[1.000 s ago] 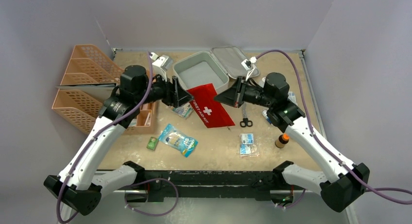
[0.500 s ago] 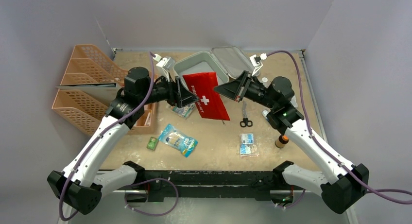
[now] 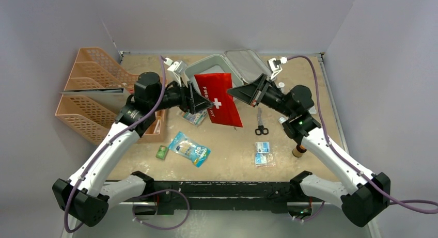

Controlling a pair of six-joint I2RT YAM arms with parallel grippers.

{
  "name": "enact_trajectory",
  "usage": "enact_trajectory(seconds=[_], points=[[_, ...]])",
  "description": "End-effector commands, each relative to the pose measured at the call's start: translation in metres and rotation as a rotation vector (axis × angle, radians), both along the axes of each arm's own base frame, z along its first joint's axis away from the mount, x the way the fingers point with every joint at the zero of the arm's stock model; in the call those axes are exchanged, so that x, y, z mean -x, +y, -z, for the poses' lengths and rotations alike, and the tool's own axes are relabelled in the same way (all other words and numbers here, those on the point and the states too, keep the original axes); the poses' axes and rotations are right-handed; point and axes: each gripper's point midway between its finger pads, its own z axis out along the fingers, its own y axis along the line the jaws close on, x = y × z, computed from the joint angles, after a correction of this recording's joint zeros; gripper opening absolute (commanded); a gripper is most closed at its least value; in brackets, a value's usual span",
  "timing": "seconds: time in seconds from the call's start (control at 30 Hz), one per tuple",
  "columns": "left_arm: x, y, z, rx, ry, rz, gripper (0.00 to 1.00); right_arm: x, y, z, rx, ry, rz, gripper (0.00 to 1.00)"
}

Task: Organize the medicine kit
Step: Zip the medicine pouch.

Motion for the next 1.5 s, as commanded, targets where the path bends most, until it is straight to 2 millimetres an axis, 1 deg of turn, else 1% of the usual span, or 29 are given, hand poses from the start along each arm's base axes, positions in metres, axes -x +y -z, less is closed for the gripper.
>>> enact_trajectory(seconds=[0.0,0.17,0.33,0.43,0.47,0.53,0.6,0.63,0.7,0.9,0.97,1.0,1.03,1.1,1.23,1.37,1.47], points=[[-0.003,0.008,-0.009,-0.007,-0.077,-0.041,0.68,0.008,-0.004,-0.024,-0.072,-0.060,-0.010,0.00],[0.009,0.011,-0.028,0.031,-0.149,-0.024,0.67,0.007,-0.001,-0.026,-0.088,-0.046,-0.030,0.00],[0.023,0.011,-0.044,0.098,-0.204,0.006,0.66,0.004,0.002,-0.018,-0.082,-0.023,-0.040,0.00],[0.023,0.010,-0.041,0.101,-0.201,0.012,0.67,0.002,0.003,-0.014,-0.087,-0.012,-0.041,0.00],[0.020,0.011,-0.037,0.088,-0.191,0.004,0.67,0.002,0.004,-0.014,-0.091,-0.012,-0.048,0.00],[0.015,0.012,-0.028,0.053,-0.179,-0.012,0.68,0.002,0.006,-0.016,-0.105,-0.010,-0.069,0.00],[0.018,0.011,-0.024,0.037,-0.176,0.010,0.69,0.005,0.008,-0.020,-0.131,-0.007,-0.097,0.00],[0.021,0.010,-0.026,0.044,-0.172,0.023,0.69,0.006,0.009,-0.023,-0.147,-0.006,-0.111,0.00],[0.024,0.010,-0.032,0.066,-0.166,0.028,0.75,0.008,0.009,-0.027,-0.178,-0.004,-0.138,0.00],[0.030,0.020,-0.054,0.085,-0.212,-0.024,0.78,0.018,0.008,-0.043,-0.212,-0.032,-0.185,0.00],[0.030,0.024,-0.055,0.072,-0.212,-0.050,0.78,0.020,0.007,-0.045,-0.208,-0.041,-0.188,0.00],[0.028,0.029,-0.052,0.051,-0.190,-0.089,0.78,0.022,0.006,-0.048,-0.212,-0.054,-0.192,0.00],[0.028,0.033,-0.052,0.044,-0.197,-0.108,0.78,0.025,0.005,-0.050,-0.219,-0.065,-0.197,0.00],[0.032,0.035,-0.057,0.057,-0.220,-0.111,0.78,0.029,0.004,-0.054,-0.231,-0.078,-0.211,0.00],[0.040,0.030,-0.067,0.100,-0.245,-0.066,0.79,0.032,0.004,-0.057,-0.258,-0.068,-0.240,0.00],[0.040,0.023,-0.065,0.105,-0.244,-0.017,0.79,0.033,0.006,-0.059,-0.288,-0.062,-0.284,0.00],[0.044,0.017,-0.068,0.137,-0.268,0.035,0.79,0.030,0.008,-0.056,-0.315,-0.046,-0.313,0.00]])
